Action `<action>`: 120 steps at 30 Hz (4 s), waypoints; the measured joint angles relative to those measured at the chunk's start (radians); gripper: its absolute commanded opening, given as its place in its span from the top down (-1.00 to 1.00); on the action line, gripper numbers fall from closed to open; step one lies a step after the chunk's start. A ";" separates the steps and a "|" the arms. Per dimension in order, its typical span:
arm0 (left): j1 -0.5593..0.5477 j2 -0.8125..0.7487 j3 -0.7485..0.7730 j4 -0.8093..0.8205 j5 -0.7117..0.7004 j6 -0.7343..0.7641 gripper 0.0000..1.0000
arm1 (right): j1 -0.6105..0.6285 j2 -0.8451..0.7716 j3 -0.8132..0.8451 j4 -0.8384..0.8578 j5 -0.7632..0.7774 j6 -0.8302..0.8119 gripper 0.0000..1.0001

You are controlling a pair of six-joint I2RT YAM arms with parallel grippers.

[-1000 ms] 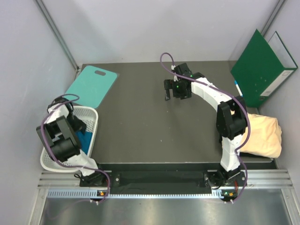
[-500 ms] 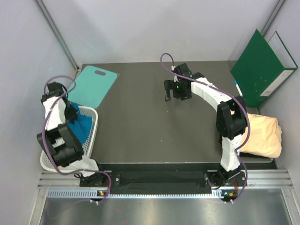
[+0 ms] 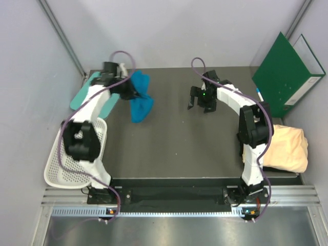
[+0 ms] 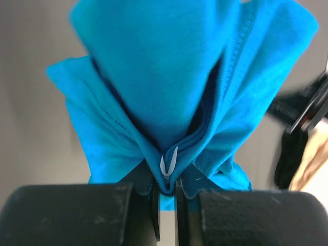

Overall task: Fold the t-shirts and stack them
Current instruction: Move the tshirt to the center of the board, then flatten out the tshirt

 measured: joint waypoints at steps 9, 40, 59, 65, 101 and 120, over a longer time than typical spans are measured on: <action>-0.307 0.545 0.440 -0.215 0.088 0.052 -0.98 | -0.106 -0.058 -0.095 0.011 -0.010 0.035 -0.99; -0.228 0.713 0.565 -0.227 -0.034 0.180 1.00 | -0.105 -0.121 -0.108 0.060 -0.063 0.074 -0.99; -0.084 0.299 0.391 -0.029 -0.300 0.064 1.00 | -0.105 -0.122 -0.176 0.098 -0.081 0.083 -0.99; -0.026 0.116 0.448 0.104 -0.288 -0.017 1.00 | -0.105 -0.122 -0.180 0.108 -0.088 0.083 -0.99; -0.061 -0.232 -0.032 0.093 -0.361 -0.183 1.00 | -0.101 -0.122 -0.293 0.182 -0.102 0.096 -0.99; 0.038 -0.211 -0.082 0.051 -0.313 -0.133 -0.97 | 0.066 0.170 0.089 0.169 -0.142 0.090 -0.50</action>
